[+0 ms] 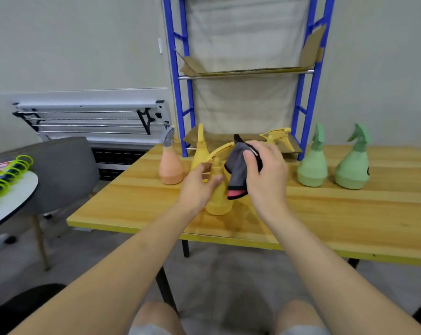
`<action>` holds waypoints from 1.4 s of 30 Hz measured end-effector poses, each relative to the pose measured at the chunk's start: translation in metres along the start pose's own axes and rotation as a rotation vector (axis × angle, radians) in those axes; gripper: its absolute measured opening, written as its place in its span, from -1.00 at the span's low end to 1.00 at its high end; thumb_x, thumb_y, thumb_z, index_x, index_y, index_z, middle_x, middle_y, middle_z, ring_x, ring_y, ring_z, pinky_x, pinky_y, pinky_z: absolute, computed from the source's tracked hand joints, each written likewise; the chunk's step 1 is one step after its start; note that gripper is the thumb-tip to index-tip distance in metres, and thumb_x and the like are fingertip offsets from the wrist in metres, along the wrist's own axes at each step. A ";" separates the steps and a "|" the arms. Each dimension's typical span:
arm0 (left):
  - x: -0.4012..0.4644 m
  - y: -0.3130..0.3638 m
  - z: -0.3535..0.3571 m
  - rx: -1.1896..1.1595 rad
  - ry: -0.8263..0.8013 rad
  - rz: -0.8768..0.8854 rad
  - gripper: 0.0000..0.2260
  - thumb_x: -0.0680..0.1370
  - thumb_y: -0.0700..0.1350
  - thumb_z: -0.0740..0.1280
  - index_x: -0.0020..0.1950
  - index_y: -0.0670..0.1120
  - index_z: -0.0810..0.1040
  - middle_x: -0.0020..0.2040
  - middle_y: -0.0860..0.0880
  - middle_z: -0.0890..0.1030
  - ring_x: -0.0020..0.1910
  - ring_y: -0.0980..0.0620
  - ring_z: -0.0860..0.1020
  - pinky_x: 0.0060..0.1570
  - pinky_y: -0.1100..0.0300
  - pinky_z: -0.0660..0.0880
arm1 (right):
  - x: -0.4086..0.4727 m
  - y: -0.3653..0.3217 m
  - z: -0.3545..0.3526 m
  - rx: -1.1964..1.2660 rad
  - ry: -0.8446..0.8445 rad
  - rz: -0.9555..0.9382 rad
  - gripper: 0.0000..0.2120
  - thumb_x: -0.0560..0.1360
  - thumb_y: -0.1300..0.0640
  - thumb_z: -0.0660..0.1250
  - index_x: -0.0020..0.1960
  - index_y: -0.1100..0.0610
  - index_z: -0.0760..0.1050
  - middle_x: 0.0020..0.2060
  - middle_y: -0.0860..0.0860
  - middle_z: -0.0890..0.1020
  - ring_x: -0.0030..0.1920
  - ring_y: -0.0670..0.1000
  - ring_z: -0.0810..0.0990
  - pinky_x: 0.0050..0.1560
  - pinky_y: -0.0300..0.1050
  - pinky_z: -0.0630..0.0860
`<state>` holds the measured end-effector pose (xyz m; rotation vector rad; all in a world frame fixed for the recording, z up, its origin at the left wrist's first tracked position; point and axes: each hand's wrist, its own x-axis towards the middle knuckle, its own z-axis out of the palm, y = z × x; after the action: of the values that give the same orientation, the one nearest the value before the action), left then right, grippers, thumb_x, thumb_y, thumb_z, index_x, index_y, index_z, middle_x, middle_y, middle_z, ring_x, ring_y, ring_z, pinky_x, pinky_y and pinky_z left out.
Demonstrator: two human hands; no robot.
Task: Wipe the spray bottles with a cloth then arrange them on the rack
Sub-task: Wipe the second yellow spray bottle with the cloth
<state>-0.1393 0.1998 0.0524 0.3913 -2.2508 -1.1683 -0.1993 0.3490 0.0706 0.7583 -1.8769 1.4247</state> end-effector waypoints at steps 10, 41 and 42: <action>0.005 -0.020 0.006 0.062 0.038 0.066 -0.49 0.61 0.08 0.40 0.52 -0.05 0.46 0.37 0.05 0.59 0.27 0.10 0.57 0.32 -0.06 0.51 | -0.015 0.032 0.040 -0.073 -0.170 -0.176 -0.75 0.62 0.23 0.34 0.28 0.19 0.62 0.08 0.01 0.53 0.09 0.01 0.50 0.08 -0.08 0.54; 0.011 -0.041 0.010 0.015 0.009 0.100 -0.63 0.46 0.40 0.27 0.19 0.29 0.45 0.13 0.31 0.61 0.17 0.25 0.57 0.16 -0.17 0.56 | -0.014 0.045 0.023 -0.154 -0.432 -0.418 -0.64 0.58 0.37 0.34 0.33 0.13 0.60 0.07 0.01 0.47 0.10 0.04 0.46 0.09 -0.13 0.51; 0.011 -0.041 0.010 0.016 0.011 0.094 -0.62 0.45 0.41 0.27 0.18 0.29 0.44 0.14 0.32 0.60 0.17 0.25 0.56 0.18 -0.16 0.56 | -0.014 0.044 0.021 -0.150 -0.429 -0.419 -0.65 0.59 0.37 0.33 0.33 0.15 0.60 0.07 0.02 0.47 0.11 0.06 0.48 0.10 -0.08 0.53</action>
<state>-0.1539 0.1773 0.0178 0.2937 -2.2452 -1.0982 -0.2279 0.3405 0.0296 1.3687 -1.9496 0.8968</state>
